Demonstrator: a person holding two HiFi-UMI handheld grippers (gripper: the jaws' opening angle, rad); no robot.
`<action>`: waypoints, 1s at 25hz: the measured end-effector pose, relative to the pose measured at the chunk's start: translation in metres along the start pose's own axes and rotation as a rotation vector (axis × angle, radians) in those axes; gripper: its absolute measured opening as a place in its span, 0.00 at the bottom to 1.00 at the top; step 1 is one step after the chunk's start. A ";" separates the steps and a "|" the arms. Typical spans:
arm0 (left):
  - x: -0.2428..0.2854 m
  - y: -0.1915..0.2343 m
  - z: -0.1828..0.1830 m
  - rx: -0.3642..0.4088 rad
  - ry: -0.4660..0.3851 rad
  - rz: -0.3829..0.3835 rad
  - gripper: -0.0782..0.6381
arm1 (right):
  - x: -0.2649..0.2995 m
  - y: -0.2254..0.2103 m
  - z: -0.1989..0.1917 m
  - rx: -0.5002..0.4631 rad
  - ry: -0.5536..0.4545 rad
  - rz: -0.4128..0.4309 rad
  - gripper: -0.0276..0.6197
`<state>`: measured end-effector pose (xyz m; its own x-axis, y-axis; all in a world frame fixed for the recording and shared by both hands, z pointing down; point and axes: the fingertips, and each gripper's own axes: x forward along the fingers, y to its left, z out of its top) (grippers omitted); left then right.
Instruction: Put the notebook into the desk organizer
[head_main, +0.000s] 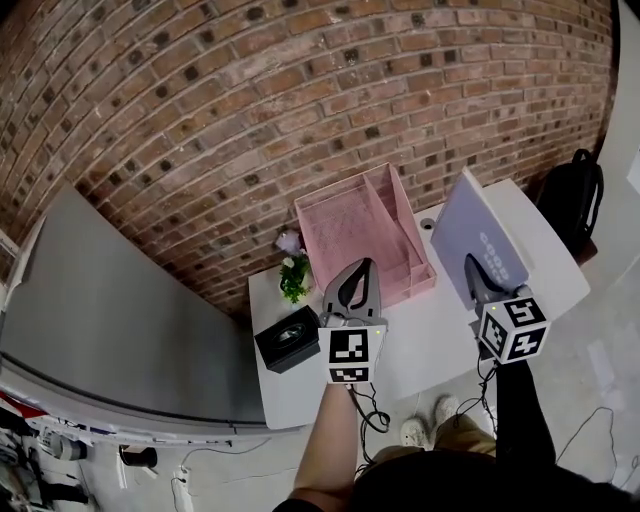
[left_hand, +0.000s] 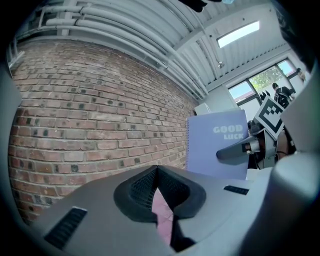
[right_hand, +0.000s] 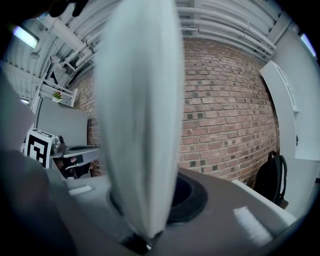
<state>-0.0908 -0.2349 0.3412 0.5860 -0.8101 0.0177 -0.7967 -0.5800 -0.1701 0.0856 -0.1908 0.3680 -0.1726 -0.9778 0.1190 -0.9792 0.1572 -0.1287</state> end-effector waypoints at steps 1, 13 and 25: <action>0.003 0.001 -0.001 -0.004 0.001 0.000 0.12 | 0.003 0.000 -0.001 0.000 0.003 0.002 0.09; 0.061 0.020 -0.021 -0.018 0.028 0.035 0.12 | 0.078 -0.026 -0.011 0.015 0.042 0.060 0.09; 0.132 0.051 -0.030 -0.004 0.056 0.132 0.12 | 0.180 -0.047 -0.014 0.044 0.075 0.182 0.09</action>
<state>-0.0581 -0.3741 0.3641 0.4670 -0.8829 0.0499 -0.8670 -0.4682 -0.1706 0.0992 -0.3727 0.4097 -0.3558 -0.9203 0.1624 -0.9255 0.3229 -0.1979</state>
